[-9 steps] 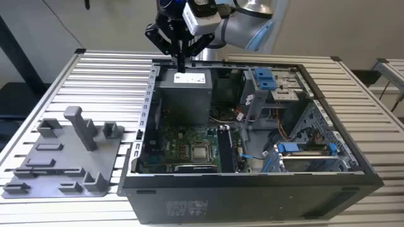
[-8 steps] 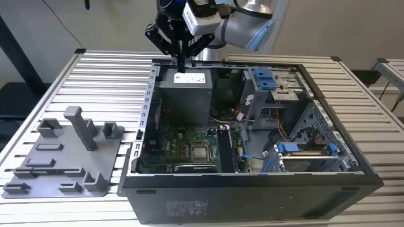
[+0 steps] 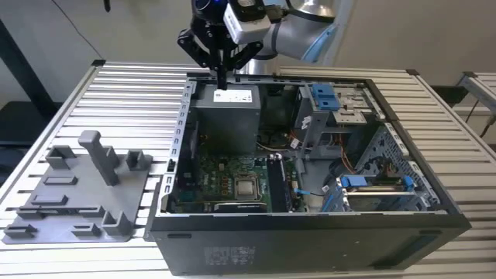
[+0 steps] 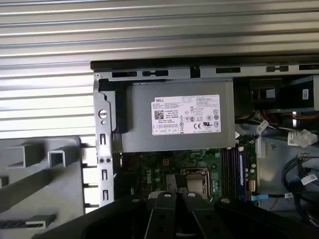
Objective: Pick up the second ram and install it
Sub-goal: 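Reach for the second ram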
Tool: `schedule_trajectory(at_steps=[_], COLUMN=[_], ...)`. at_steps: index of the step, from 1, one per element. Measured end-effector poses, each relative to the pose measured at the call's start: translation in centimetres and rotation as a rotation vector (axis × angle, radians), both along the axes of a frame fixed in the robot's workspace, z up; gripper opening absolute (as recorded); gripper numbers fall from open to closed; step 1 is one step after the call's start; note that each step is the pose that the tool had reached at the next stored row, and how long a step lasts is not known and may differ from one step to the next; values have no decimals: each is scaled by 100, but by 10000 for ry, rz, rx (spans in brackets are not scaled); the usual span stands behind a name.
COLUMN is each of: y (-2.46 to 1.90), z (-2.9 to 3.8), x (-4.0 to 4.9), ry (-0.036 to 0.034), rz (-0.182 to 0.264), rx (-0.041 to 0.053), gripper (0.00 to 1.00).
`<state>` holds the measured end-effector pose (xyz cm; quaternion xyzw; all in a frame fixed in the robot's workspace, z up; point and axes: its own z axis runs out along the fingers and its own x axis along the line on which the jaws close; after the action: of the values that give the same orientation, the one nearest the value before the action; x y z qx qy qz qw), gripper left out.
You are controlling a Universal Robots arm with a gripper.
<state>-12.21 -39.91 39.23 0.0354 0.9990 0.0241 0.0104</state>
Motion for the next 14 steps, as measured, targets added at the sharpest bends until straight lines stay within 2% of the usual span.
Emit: schedule_trajectory(at_steps=[6, 14], y=[-27, -68], z=[0, -5], x=[-20, -91], ry=[3, 17], rz=[1, 0], rx=[-1, -1], gripper=[11, 11])
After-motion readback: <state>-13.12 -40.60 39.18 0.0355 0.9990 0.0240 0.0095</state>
